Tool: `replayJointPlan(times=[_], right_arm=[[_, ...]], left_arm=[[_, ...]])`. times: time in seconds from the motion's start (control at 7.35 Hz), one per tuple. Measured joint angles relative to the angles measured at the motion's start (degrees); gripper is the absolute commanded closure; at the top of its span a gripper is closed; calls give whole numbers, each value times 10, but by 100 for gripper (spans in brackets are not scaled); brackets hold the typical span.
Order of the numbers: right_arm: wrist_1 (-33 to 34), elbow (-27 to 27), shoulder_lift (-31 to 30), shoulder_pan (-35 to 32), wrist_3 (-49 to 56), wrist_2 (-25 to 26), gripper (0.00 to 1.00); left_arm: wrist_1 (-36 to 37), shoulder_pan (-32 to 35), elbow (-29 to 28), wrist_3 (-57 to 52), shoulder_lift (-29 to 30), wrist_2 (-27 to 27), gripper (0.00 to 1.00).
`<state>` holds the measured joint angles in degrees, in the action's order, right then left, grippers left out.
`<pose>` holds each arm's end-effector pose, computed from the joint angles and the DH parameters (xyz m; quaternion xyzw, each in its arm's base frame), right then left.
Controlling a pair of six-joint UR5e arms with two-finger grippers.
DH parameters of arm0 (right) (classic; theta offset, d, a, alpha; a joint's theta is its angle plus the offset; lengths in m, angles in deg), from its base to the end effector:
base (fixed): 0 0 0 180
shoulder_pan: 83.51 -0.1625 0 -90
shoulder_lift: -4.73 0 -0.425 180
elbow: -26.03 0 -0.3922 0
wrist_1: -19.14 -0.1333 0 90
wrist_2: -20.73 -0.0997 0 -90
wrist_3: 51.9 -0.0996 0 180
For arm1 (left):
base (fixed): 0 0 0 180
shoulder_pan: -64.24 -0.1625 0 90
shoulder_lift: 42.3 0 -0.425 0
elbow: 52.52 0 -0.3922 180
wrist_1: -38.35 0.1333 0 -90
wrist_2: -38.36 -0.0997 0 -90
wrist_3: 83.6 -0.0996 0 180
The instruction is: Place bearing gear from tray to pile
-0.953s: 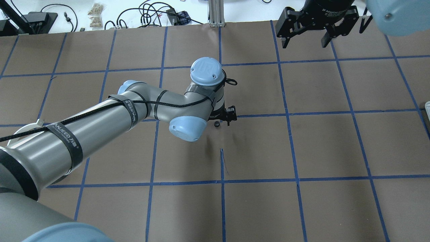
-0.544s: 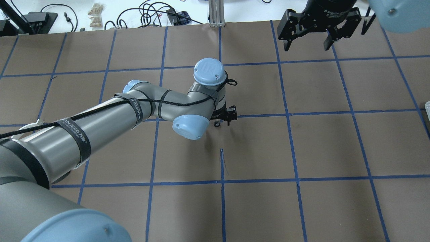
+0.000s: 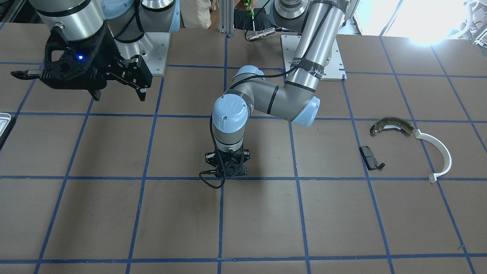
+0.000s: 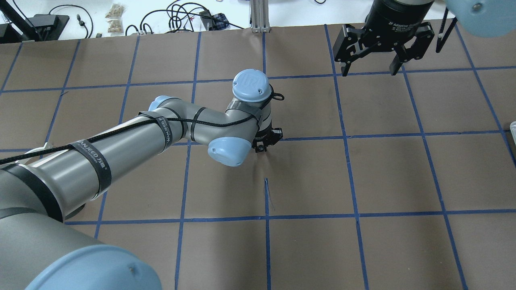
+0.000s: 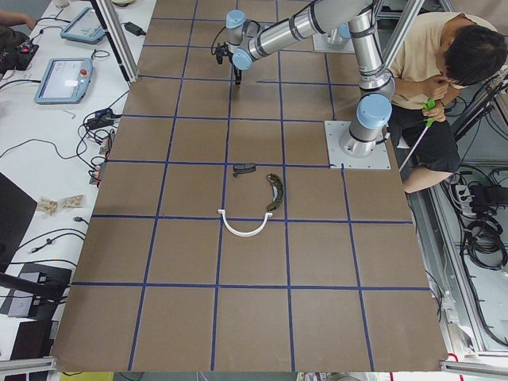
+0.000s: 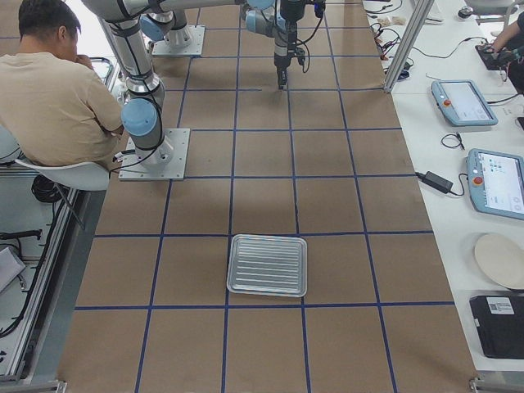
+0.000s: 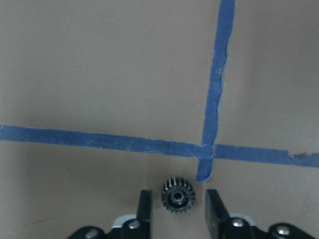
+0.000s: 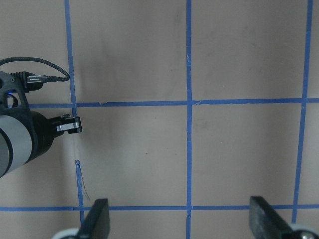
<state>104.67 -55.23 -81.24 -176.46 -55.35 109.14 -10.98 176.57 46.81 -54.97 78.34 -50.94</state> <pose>0.1627 -0.5132 0.5195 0.0043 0.9999 -0.0013 0.0140 -0.3593 -0.5206 0.1779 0.0549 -0.9985 0.0029 0.0081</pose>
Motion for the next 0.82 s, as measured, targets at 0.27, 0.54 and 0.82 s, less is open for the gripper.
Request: replayJointPlan(times=[0.27,0.54,0.82], right_arm=[[5,-4,-4,0,2,-5,0],[7,-5,-6,-1,2,-7,0],[8,-5,-6,-1,4,-7,0]], left_arm=[[10,-6,-3,-8,-9,1,100],[-15,-58,-5,-73,-42,1,92],[-66,-169,8,-218,-89,1,100]])
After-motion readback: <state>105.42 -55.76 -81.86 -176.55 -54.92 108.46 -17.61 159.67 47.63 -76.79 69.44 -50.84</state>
